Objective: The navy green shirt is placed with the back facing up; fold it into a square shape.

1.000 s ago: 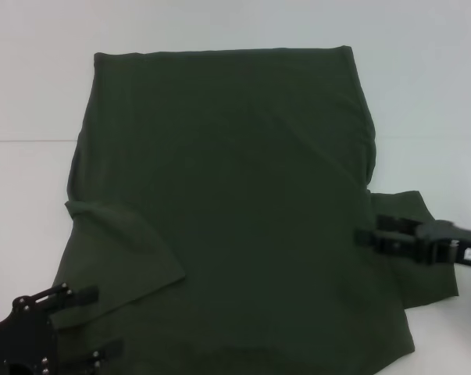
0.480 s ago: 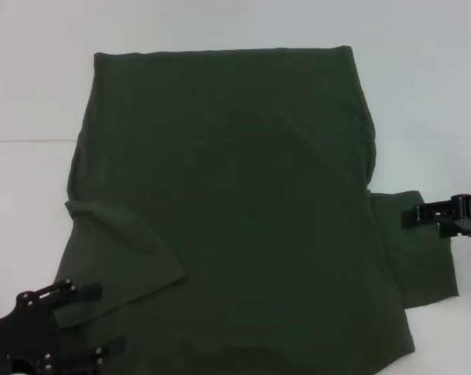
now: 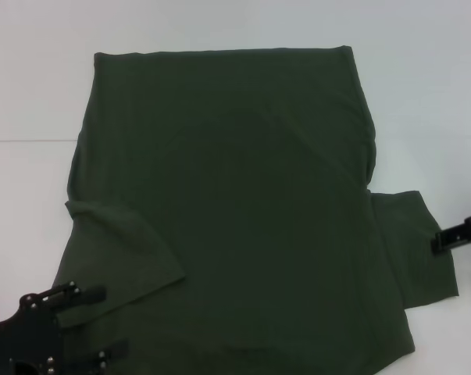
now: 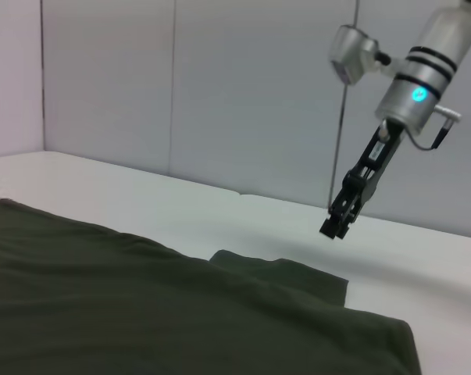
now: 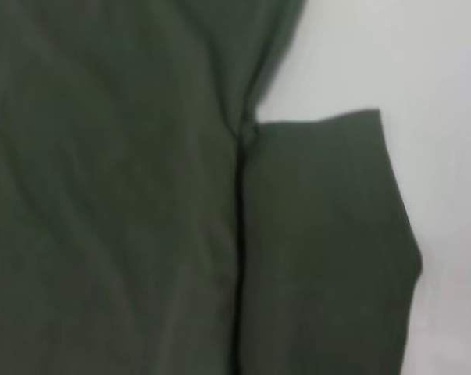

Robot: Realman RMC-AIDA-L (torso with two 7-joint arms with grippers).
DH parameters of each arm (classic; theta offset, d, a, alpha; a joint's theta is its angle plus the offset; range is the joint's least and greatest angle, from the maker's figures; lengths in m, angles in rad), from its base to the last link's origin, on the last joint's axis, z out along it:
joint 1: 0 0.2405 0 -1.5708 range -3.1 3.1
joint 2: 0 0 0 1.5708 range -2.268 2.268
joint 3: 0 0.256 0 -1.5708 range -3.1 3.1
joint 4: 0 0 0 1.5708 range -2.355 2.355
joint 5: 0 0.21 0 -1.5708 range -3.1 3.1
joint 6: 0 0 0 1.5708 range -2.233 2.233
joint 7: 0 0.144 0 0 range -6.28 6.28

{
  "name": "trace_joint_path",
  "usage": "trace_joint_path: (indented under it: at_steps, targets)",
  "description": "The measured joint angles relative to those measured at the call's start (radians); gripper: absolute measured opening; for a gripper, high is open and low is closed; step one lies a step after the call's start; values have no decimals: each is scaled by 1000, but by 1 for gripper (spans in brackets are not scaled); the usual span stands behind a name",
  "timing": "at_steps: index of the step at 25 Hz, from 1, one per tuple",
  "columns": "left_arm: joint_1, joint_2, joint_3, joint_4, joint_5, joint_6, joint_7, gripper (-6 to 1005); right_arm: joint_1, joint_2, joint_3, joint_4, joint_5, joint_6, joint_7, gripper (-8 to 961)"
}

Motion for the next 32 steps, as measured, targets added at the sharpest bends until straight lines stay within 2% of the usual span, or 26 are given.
trace_joint_path:
  at_steps: [11, 32]
  targets:
    - [-1, -2, 22, -1, 3, 4, 2, 860, 2, -14, -9, 172, -5, 135, 24, 914]
    - [-7, -2, 21, 0, 6, 4, 4, 859, 26, -23, 0, 286, 16, 227, 39, 913]
